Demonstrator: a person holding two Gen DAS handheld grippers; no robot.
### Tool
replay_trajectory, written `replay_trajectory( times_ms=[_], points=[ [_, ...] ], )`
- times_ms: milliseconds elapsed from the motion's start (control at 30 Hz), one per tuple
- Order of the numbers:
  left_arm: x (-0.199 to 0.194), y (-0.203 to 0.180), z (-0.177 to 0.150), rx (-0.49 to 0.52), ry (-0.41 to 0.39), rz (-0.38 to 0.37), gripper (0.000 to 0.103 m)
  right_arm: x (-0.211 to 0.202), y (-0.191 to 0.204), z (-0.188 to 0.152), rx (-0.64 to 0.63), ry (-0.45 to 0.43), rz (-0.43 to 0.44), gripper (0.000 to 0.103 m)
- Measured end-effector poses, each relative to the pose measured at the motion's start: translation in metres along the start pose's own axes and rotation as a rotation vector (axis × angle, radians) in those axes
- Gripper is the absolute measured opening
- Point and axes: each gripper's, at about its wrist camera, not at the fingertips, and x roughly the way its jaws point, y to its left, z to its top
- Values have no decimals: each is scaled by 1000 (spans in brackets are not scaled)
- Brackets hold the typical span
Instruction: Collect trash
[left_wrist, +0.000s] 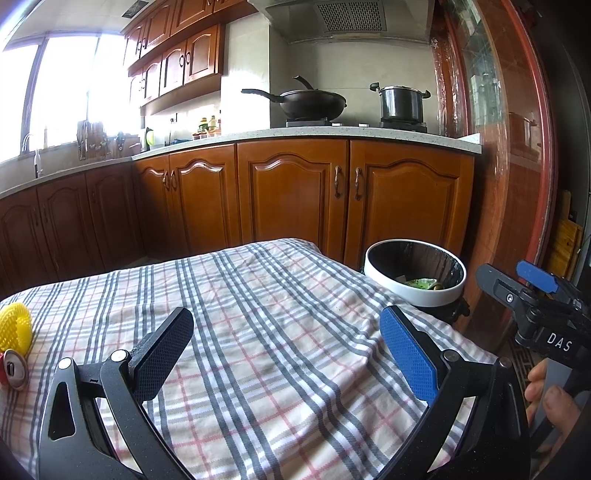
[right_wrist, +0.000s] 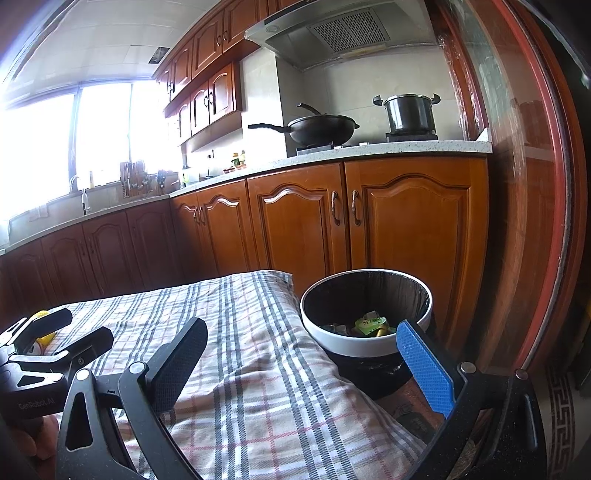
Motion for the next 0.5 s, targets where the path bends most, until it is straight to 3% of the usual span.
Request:
replay_trajectory(
  times_ms=[500],
  points=[
    [9, 12, 4, -14, 31, -11, 103, 9, 6, 3, 11, 38, 22, 103]
  ],
)
